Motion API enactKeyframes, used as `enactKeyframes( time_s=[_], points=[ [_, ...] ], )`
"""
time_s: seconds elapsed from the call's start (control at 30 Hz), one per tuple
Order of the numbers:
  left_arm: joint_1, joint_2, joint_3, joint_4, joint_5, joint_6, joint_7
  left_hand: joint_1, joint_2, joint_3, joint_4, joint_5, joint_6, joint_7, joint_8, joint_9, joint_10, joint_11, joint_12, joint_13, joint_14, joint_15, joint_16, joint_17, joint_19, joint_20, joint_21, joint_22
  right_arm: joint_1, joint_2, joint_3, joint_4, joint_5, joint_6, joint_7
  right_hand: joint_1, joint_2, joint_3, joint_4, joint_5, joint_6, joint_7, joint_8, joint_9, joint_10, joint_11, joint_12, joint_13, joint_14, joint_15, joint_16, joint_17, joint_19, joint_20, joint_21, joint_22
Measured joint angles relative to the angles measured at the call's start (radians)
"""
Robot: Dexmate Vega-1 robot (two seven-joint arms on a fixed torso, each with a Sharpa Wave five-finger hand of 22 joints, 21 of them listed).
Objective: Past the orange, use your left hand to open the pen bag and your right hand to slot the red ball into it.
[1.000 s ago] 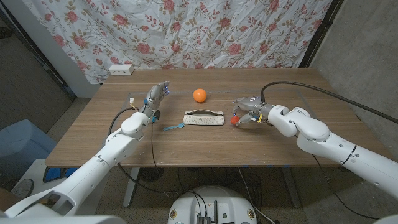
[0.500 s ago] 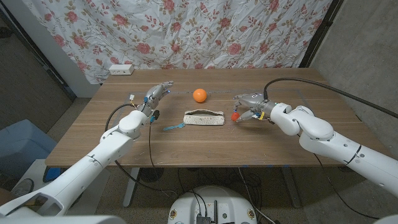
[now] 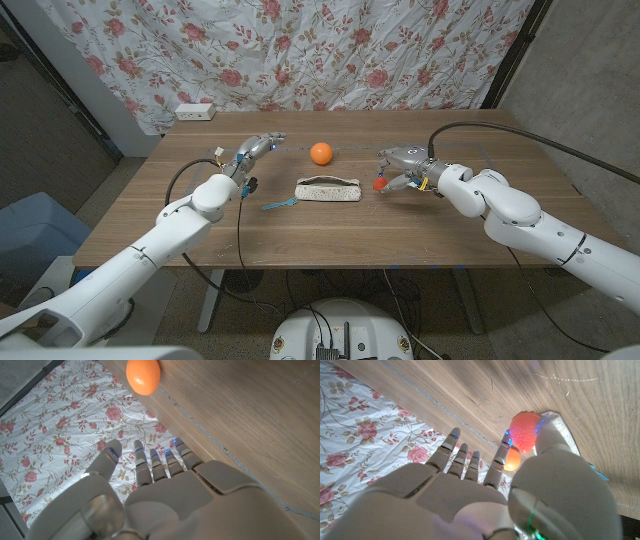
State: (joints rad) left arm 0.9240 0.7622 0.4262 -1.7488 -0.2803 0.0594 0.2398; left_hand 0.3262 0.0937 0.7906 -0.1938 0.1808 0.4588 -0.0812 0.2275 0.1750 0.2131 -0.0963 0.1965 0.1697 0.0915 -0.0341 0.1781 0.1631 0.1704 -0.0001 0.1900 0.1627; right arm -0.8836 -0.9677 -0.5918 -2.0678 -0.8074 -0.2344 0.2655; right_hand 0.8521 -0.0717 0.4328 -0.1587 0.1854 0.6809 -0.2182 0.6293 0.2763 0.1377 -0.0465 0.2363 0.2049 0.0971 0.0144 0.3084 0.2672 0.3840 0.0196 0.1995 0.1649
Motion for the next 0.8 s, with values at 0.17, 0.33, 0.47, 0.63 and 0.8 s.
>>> enactKeyframes(
  time_s=[0.17,0.33,0.47,0.63,0.8],
  points=[
    [-0.009,0.029,0.015,-0.042,0.059,0.05,-0.007,0.033,-0.015,-0.004,-0.004,0.0,0.032,-0.008,0.003,0.0,0.015,-0.012,0.0,0.0,0.01,-0.005,0.0,0.0,0.011,0.011,0.0,0.0,-0.006,-0.002,0.005,-0.001,0.003,-0.003,-0.012,0.003,0.003,-0.001,0.001,0.0,0.0,0.0,0.0,0.0,0.0,0.0,0.0,0.0,0.0,0.0,0.0,0.0,0.0,0.0,0.0,0.0],
    [-0.016,0.055,0.028,-0.087,0.106,0.092,-0.008,0.065,-0.026,-0.004,-0.004,0.0,0.067,-0.008,0.009,0.0,0.033,-0.016,0.001,0.0,0.022,-0.003,0.0,0.0,0.025,0.014,0.0,0.002,-0.012,-0.006,0.01,-0.002,0.008,-0.003,-0.027,0.002,0.002,-0.001,0.001,-0.001,0.0,0.0,0.0,0.0,0.0,0.0,0.0,0.0,0.0,0.0,0.0,0.0,0.0,0.0,0.0,0.0],
    [-0.02,0.071,0.035,-0.118,0.146,0.133,-0.011,0.084,-0.035,-0.004,-0.004,0.0,0.084,-0.005,0.013,0.0,0.044,-0.026,0.008,0.0,0.029,-0.007,0.0,0.0,0.032,0.014,0.0,0.003,-0.017,-0.01,0.014,-0.002,0.012,-0.003,-0.037,0.002,0.002,-0.002,0.001,-0.001,0.0,0.0,0.0,0.0,0.0,0.0,0.0,0.0,0.0,0.0,0.0,0.005,0.0,0.0,0.0,0.0],
    [-0.031,0.095,0.048,-0.161,0.197,0.19,-0.025,0.129,-0.066,-0.008,-0.008,0.0,0.133,0.011,0.018,0.0,0.067,-0.032,0.008,0.0,0.041,-0.005,0.0,0.0,0.045,0.019,0.0,0.003,-0.021,-0.012,0.016,-0.001,0.016,0.0,-0.05,0.002,0.002,-0.004,-0.001,-0.001,0.0,0.0,0.0,0.0,0.0,0.0,0.0,0.0,0.0,0.0,0.0,0.005,0.0,0.0,0.0,0.0],
    [-0.039,0.11,0.062,-0.203,0.239,0.242,-0.031,0.215,-0.095,-0.02,-0.005,0.0,0.206,0.012,0.028,0.005,0.111,-0.039,0.008,0.0,0.092,-0.005,0.0,0.0,0.086,0.014,0.0,0.003,-0.024,-0.014,0.018,0.006,0.021,0.006,-0.063,0.002,0.002,-0.004,-0.001,-0.004,0.0,0.0,0.004,0.0,0.0,0.0,0.0,0.0,0.0,0.0,0.0,0.005,0.0,0.0,-0.003,0.0]
  ],
)
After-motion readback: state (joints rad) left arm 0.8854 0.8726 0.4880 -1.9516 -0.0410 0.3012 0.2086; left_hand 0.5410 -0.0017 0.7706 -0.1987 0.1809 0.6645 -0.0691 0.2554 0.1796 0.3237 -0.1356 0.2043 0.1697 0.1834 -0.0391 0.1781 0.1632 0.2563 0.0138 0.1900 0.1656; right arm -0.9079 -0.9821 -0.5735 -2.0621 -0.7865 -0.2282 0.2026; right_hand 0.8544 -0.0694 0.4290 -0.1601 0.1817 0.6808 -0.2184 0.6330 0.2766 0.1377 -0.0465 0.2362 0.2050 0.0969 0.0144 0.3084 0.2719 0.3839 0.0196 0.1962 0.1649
